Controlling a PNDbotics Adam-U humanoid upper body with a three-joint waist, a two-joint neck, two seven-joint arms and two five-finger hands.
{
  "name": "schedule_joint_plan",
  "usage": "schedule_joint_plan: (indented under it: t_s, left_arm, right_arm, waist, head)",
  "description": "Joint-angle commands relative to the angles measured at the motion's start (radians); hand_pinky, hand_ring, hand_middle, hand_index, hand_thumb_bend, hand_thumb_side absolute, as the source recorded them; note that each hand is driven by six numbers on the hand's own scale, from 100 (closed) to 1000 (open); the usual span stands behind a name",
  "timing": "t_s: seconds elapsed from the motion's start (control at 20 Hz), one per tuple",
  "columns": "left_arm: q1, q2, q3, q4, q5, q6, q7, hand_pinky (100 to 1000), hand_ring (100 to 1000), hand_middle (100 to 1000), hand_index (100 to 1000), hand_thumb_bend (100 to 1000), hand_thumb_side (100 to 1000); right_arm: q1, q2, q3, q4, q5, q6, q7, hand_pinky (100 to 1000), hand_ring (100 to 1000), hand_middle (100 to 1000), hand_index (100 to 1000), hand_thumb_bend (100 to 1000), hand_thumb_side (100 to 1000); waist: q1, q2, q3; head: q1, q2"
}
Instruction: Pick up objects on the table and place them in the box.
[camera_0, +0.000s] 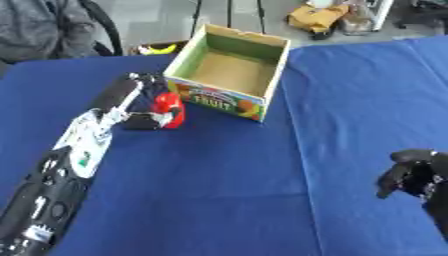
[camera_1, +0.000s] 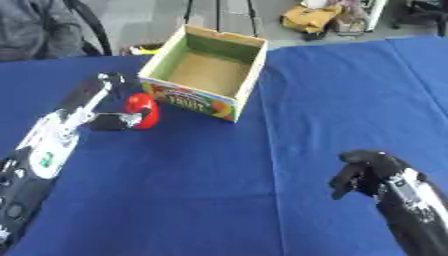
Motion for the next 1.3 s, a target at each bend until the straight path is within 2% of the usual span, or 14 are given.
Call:
schedule_joint_plan:
  t_s: [0.05,1.3]
  left_arm:
    - [-0.027,0.041,-0.002,0.012,-0.02,-0.008,0.013,532,581,675,806,495,580]
    - [-0.089,0.057,-0.024,0.136,-0.122,-0.056,0.049,552,592,678,806,529,603]
  right_arm:
    - [-0.01,-0.003,0.0,-0.021,-0.01,-0.002,0.004,500,571,507,728,100,805]
    - [-0.018,-0.004,0.007,-0.021,-0.006,0.001,0.009,501,571,506,728,100,833]
  waist:
    - [-0.001,-0.013,-0.002]
    - [0.012,-0.003,-0.035]
  head:
    - [0.005,0.001]
    - [0.013,-0.004]
